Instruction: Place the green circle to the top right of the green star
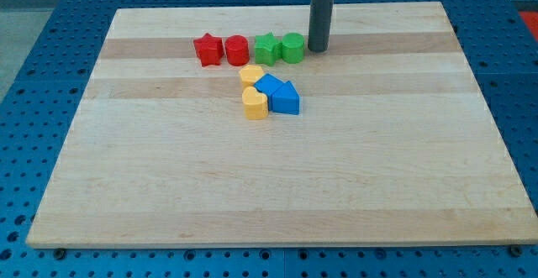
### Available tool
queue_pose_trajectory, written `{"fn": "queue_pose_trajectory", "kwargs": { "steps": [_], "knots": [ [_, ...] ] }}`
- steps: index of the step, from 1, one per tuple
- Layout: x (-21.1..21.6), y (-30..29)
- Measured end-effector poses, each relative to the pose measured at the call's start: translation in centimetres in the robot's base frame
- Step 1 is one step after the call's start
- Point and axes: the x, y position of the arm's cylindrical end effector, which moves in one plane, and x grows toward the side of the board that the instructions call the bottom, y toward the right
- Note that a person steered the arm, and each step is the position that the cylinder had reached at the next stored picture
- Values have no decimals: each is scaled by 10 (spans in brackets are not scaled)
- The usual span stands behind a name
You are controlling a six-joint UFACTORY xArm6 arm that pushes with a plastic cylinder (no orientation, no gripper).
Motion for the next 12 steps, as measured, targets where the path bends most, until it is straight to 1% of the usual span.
{"fn": "queue_pose_trajectory", "kwargs": {
  "steps": [8,10,11,12],
  "knots": [
    [4,-25],
    [4,-43],
    [4,-39],
    [16,-35]
  ]
}}
